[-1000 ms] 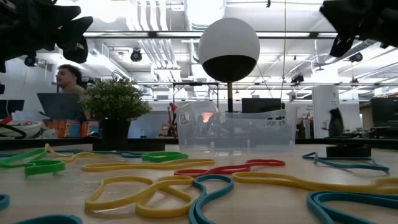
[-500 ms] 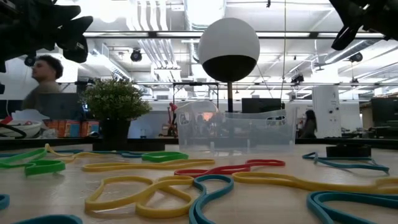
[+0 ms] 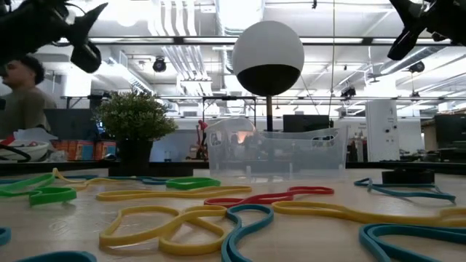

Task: Pick and place rubber bands into bin
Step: Put the black rubber band into the transparent bin

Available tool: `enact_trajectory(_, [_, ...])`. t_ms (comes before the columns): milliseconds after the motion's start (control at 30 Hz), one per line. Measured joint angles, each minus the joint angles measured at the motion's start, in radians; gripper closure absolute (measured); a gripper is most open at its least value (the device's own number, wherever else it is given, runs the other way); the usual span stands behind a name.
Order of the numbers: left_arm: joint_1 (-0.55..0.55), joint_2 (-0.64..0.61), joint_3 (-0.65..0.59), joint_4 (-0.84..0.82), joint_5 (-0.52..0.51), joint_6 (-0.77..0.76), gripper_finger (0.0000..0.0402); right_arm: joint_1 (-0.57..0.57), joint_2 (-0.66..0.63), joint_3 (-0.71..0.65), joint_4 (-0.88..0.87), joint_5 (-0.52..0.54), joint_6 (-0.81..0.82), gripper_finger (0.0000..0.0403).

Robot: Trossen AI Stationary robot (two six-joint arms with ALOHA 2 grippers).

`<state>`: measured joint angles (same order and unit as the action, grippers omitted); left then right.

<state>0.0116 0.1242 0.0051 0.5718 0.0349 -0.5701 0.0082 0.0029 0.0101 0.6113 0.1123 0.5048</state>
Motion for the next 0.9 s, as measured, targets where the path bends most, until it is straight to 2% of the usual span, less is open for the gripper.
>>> enact_trajectory(200, [0.0,0.0,0.0,0.098,-0.001,0.0,0.029,0.0,0.01,0.0,-0.006,-0.004,0.009,0.0346])
enact_trajectory(333, [0.0,0.001,0.0,0.1,-0.007,0.0,0.029,0.0,0.015,0.0,-0.007,-0.005,0.126,0.0346])
enact_trajectory(533, [0.0,0.03,0.0,0.103,-0.024,-0.001,0.029,0.0,0.053,0.0,-0.009,-0.042,0.181,0.0346])
enact_trajectory(667, [0.0,0.043,0.0,0.103,-0.032,-0.12,0.029,0.0,0.1,-0.001,0.01,-0.042,0.199,0.0346])
enact_trajectory(833, [0.0,0.067,0.0,0.103,-0.042,-0.124,0.029,0.0,0.198,0.052,0.019,-0.048,0.192,0.0346])
enact_trajectory(900, [0.0,0.089,0.0,0.101,-0.042,-0.132,0.029,0.0,0.26,0.103,0.021,-0.084,0.152,0.0346])
